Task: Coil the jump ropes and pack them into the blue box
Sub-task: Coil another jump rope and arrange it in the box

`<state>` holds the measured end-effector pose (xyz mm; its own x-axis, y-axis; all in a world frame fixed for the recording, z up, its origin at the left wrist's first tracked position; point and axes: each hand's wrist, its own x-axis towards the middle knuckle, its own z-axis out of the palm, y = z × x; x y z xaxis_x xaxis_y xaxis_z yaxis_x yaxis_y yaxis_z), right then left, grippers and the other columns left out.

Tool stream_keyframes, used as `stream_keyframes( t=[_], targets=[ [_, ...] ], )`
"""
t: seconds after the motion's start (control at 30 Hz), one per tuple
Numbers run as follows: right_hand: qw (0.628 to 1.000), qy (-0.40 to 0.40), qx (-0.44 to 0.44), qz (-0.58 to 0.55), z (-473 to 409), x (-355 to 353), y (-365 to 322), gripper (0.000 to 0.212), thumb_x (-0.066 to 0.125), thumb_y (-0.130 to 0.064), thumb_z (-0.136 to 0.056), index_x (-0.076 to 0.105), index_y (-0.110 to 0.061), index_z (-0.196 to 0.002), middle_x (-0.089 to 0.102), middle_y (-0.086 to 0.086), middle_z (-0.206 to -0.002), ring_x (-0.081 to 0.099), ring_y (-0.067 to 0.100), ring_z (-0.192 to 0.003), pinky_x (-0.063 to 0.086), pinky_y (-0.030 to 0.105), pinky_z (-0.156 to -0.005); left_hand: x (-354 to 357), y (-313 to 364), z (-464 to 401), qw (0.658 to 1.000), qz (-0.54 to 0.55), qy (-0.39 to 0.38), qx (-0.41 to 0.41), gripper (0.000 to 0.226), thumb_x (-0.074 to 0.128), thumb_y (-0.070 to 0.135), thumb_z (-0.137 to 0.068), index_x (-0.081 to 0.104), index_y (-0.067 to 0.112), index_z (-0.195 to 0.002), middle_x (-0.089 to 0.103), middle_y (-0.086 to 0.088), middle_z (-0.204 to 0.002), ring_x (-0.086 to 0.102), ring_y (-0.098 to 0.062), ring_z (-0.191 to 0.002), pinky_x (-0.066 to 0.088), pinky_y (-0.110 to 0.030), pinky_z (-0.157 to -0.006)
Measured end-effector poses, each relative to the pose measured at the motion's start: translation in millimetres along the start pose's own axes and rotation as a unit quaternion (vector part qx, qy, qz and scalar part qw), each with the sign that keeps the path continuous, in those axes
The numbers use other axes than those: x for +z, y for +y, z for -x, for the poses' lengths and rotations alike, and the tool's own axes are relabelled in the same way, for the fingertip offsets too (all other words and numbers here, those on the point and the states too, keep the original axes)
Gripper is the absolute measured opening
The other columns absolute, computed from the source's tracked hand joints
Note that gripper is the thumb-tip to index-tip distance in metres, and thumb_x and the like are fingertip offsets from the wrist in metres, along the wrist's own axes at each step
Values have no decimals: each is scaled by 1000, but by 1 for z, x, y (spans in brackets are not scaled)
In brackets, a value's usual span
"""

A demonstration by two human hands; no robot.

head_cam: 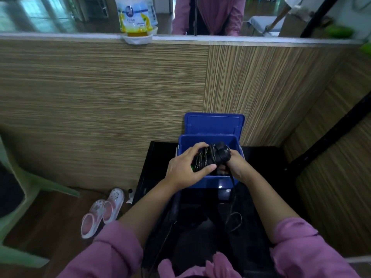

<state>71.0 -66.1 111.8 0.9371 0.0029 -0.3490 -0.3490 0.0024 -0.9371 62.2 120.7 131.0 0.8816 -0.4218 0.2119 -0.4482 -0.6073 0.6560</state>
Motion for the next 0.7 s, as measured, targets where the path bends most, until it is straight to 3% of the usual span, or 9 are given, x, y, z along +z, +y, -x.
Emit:
stream_keyframes(
  t=[0.1, 0.2, 0.3, 0.37, 0.43, 0.57, 0.7],
  targets=[
    [999, 10, 5, 38, 3, 1, 1, 20, 49, -14, -93, 66, -13, -82, 59, 12, -73, 49, 22, -66, 41, 28, -59, 2, 8, 1, 1000, -2, 22, -17, 72, 54, 85, -59, 42, 51, -122, 58, 25, -111, 56, 3, -101, 45, -21, -88],
    [999, 1, 6, 33, 7, 6, 6, 24, 42, -11, -95, 58, -8, -77, 50, 5, -58, 39, 15, -52, 33, 26, -50, 9, 8, -1, 996, -29, 66, -51, 64, 60, 80, -65, 46, 50, -119, 60, 23, -108, 56, 3, -101, 41, -18, -80],
    [999, -11, -11, 41, 12, 11, 17, 24, 44, -17, -100, 59, -9, -83, 51, 5, -62, 37, 15, -49, 34, 28, -49, 10, 4, -5, 991, -34, 112, -70, 58, 59, 76, -70, 46, 49, -119, 60, 21, -106, 59, -1, -101, 41, -20, -75],
    [999, -14, -15, 35, 19, 18, 23, 19, 45, -21, -100, 64, -18, -99, 50, 2, -61, 37, 12, -45, 34, 22, -44, 5, 2, -9, 985, -18, 146, -95, 57, 60, 73, -73, 43, 50, -123, 60, 20, -106, 60, -6, -102, 42, -24, -75],
    [1000, -17, -8, 9, 24, 25, 24, 20, 45, -18, -100, 62, -15, -108, 48, 3, -60, 35, 9, -42, 35, 19, -42, 0, -3, -15, 980, -20, 158, -116, 63, 57, 72, -76, 34, 54, -132, 61, 14, -110, 59, -9, -103, 44, -28, -79],
    [997, -17, -6, 78, 32, 41, 15, 22, 43, -12, -101, 51, -4, -82, 53, -2, -50, 40, 9, -41, 35, 16, -42, 2, -23, -20, 976, -88, 132, -149, 60, 46, 78, -77, 37, 54, -131, 60, 9, -106, 62, -14, -97, 49, -30, -76],
    [995, -19, 21, 95, 33, 49, 10, 5, 51, -3, -95, 47, -3, -93, 58, 8, -62, 48, 10, -40, 45, 20, -44, 9, -30, -21, 968, -116, 132, -180, 62, 45, 78, -78, 41, 49, -133, 58, 3, -103, 62, -17, -90, 48, -30, -73]
  ],
)
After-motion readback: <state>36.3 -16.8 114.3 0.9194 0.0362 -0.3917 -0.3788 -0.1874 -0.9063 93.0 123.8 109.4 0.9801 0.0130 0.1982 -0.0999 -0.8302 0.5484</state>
